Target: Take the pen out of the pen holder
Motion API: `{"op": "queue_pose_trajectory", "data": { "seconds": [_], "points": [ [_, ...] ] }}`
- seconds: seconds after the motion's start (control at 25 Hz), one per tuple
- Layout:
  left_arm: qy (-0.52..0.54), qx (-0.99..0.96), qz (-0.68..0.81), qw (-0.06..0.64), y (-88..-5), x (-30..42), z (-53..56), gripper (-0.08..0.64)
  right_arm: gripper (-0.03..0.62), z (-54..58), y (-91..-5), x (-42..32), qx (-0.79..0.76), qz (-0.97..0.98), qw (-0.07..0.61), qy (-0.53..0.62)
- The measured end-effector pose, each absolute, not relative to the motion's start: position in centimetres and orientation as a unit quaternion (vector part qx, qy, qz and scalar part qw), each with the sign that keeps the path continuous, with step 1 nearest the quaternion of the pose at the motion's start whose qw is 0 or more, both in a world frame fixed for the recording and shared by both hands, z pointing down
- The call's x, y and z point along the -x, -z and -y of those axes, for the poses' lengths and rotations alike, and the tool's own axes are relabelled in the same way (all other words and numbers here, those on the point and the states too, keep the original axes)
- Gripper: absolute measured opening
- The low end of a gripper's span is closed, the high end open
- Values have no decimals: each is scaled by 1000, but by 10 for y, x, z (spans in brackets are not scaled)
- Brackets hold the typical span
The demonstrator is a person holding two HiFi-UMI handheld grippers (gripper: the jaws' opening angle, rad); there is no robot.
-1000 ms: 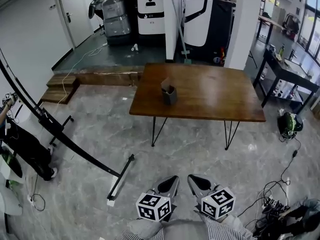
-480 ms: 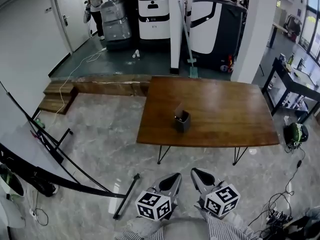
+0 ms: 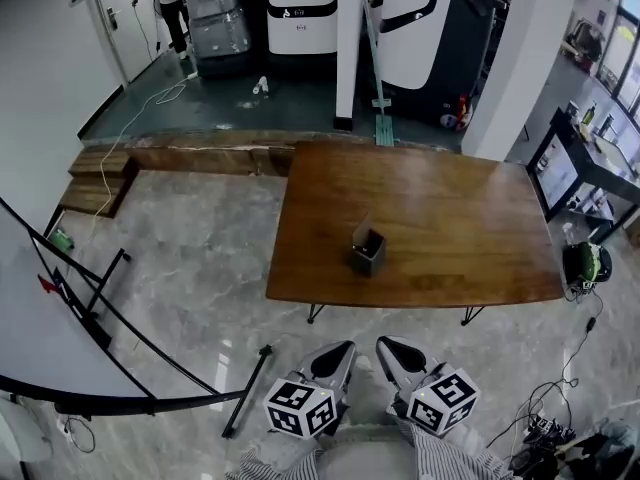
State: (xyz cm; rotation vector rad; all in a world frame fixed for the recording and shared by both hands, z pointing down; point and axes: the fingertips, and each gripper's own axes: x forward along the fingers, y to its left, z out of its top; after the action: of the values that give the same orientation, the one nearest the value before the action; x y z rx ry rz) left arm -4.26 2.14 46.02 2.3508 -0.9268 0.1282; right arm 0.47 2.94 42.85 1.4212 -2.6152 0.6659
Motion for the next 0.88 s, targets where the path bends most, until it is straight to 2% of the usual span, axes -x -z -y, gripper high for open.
{"op": "queue_pose_trajectory", "data": {
  "seconds": [0.88],
  "points": [
    [-58, -843, 429, 319, -487, 2, 149, 8, 0, 141, -452, -54, -385, 890, 89, -227]
  ]
}}
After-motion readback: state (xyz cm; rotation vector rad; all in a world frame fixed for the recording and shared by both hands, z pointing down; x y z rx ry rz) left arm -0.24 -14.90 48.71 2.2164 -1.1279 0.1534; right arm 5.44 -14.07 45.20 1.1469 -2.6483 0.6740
